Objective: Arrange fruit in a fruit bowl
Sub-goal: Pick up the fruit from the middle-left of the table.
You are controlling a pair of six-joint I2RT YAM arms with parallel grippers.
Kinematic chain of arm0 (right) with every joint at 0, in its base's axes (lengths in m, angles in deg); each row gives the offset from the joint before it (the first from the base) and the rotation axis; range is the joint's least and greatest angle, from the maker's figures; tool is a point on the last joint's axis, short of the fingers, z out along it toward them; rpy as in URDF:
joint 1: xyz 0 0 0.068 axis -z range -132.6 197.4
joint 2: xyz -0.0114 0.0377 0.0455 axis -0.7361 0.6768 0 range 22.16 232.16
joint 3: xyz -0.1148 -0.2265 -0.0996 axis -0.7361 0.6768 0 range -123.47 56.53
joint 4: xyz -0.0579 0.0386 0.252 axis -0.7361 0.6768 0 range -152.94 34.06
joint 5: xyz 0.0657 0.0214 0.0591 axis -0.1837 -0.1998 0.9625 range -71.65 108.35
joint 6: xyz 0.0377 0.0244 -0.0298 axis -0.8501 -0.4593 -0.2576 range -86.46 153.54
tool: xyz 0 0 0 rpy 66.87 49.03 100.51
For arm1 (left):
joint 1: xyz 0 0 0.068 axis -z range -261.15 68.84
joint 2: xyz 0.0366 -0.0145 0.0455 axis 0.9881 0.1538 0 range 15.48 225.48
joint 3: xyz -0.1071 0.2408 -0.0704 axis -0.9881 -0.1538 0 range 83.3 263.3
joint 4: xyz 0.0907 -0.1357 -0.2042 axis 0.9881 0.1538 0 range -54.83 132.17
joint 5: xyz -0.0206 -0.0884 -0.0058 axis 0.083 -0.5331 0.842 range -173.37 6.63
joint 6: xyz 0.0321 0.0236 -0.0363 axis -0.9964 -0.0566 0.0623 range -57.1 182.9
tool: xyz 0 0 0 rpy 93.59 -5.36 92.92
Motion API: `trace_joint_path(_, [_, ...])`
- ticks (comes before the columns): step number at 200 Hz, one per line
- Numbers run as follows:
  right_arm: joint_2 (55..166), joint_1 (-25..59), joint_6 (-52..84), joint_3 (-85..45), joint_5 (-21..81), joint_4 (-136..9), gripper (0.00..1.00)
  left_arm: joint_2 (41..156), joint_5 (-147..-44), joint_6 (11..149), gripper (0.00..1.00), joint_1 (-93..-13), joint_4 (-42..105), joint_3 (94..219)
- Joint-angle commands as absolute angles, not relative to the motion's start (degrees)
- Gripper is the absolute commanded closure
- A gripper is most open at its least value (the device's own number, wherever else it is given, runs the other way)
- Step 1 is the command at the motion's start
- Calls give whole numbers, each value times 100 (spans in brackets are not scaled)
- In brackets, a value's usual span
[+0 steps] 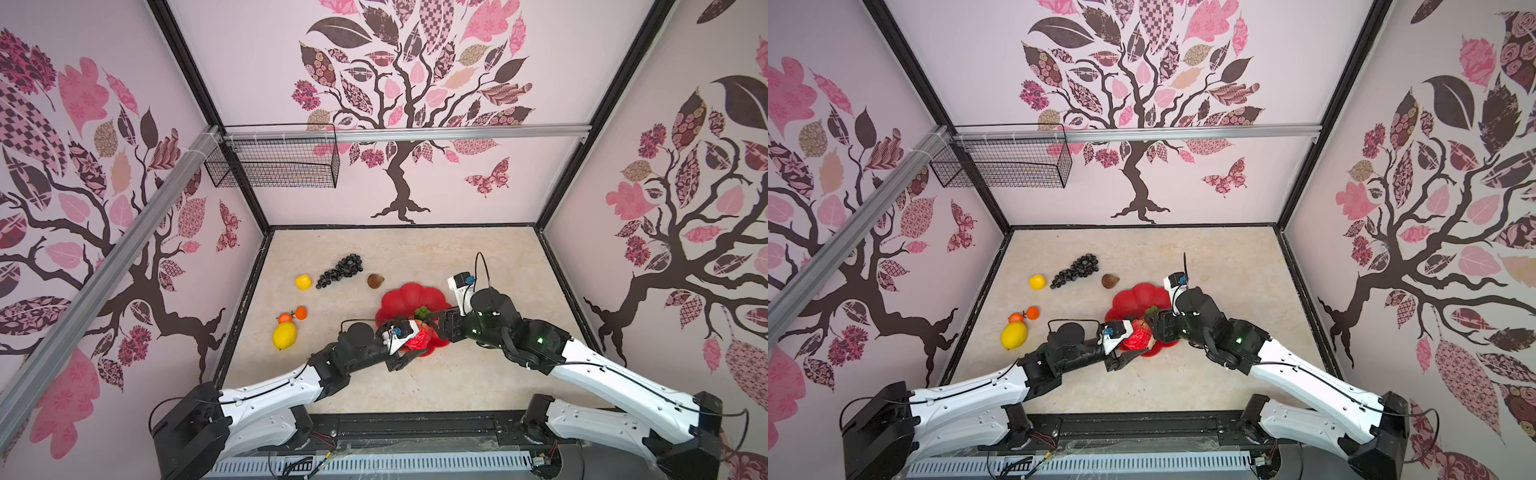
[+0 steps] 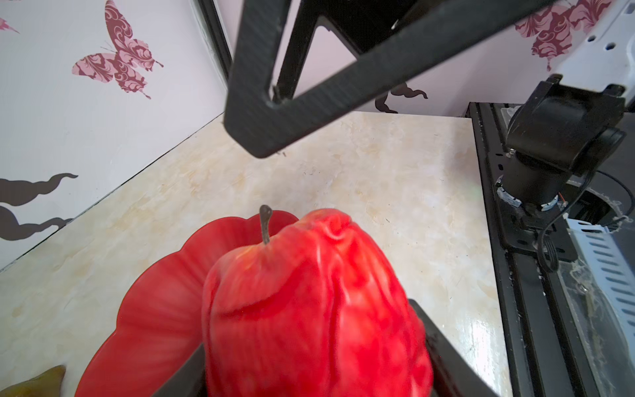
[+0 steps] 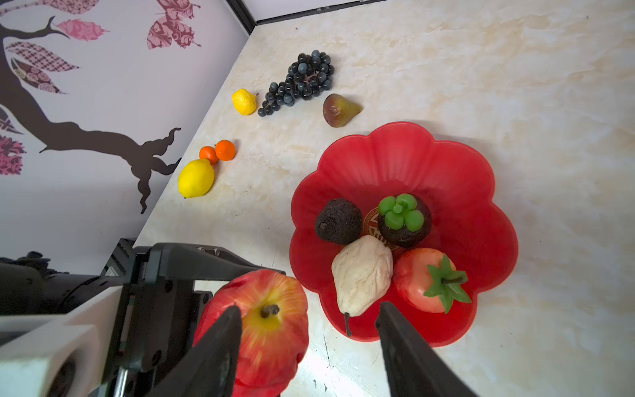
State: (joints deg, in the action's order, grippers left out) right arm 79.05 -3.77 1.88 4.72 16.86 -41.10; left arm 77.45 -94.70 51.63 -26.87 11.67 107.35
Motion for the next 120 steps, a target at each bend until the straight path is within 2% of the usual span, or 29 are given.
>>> trace_joint_path(1, [7932, -392, 69, 304, 2210, -4175, 42, 7813, -9365, 4961, 48, -2640, 899, 10560])
trace_joint_path(40, [8069, -397, 150, 348, 2065, -4132, 56, 7941, -9348, 4866, 49, -2562, 835, 10571])
trace_joint_path(120, [8288, -392, 132, 533, 2096, -4325, 70, 8007, -9294, 4743, 50, -2491, 788, 10553])
